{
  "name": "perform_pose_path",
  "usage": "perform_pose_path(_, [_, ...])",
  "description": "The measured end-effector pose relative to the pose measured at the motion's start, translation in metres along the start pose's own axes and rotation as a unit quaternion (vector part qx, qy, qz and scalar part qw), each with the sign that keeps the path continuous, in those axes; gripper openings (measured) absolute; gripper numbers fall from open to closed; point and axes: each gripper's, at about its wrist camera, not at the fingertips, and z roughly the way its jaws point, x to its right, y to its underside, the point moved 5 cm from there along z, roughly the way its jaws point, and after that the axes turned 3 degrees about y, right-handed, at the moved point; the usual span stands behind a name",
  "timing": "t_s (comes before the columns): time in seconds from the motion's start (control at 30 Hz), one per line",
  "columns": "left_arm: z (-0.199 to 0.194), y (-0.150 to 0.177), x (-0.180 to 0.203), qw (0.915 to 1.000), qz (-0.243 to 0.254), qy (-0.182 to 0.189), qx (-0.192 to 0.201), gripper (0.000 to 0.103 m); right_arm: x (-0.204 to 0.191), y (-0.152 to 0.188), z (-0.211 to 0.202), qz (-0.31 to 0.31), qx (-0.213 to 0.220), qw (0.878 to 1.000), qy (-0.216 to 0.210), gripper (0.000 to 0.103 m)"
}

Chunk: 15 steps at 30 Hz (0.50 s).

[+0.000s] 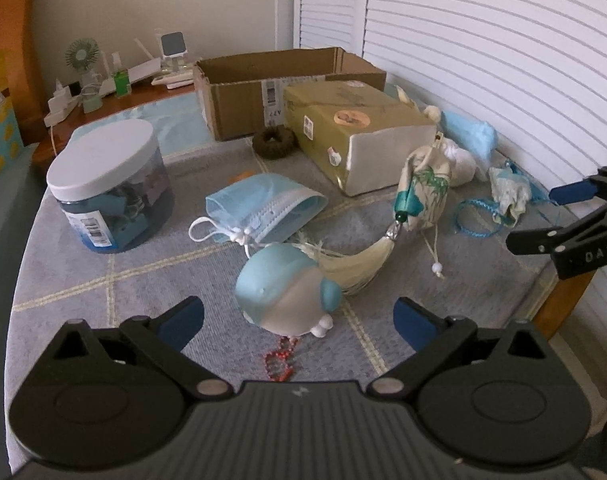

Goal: Organize soft objects
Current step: 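Grasp the blue-white whale plush with the left tool while the right tool approaches the beige pouch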

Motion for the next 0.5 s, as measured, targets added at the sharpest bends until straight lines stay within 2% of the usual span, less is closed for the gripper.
perform_pose_path(0.37, [0.006,-0.005,-0.005,0.9981,0.060,0.011,-0.005,0.084,0.005,0.005,0.014,0.014,-0.013,0.999,-0.030,0.103])
perform_pose_path(0.5, [0.008,-0.007,-0.005,0.9959,0.087,0.023,-0.010,0.073,0.005,0.007,0.012,0.016,-0.006,0.999,-0.030,0.103])
